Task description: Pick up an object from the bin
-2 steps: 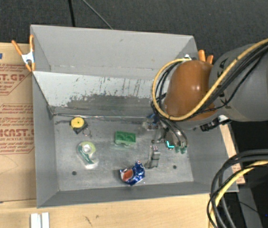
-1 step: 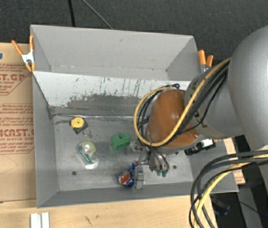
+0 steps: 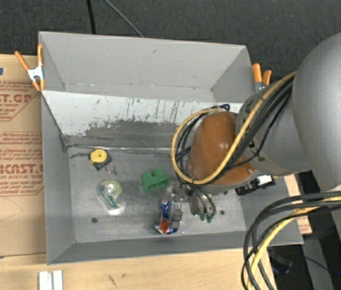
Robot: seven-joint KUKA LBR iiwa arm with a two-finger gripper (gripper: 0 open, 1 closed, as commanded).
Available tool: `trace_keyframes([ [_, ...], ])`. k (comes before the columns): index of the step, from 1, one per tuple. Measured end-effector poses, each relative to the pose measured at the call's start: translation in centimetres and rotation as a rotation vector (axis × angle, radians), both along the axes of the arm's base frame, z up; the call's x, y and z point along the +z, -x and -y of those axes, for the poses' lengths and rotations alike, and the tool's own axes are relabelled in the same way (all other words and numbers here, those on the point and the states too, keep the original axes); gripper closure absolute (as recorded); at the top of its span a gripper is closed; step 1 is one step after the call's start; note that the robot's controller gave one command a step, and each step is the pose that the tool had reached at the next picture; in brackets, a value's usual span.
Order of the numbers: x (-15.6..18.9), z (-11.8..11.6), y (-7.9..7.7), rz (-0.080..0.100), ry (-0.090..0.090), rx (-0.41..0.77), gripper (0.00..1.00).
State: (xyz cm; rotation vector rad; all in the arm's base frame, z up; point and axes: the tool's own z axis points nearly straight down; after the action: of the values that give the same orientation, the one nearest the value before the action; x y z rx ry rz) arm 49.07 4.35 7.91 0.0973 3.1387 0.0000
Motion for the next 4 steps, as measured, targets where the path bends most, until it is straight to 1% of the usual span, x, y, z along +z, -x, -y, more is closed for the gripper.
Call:
trace_keyframes([
  [1,11.9,3.8,0.7,0.007,0.000,-0.042,1.00],
  [2,11.4,3.7,0.9,0.000,0.000,-0.040,0.00],
  [3,4.4,8.8,0.9,-0.007,0.001,0.094,0.00],
  [4,-1.0,15.1,-1.3,-0.001,0.000,0.751,0.00],
])
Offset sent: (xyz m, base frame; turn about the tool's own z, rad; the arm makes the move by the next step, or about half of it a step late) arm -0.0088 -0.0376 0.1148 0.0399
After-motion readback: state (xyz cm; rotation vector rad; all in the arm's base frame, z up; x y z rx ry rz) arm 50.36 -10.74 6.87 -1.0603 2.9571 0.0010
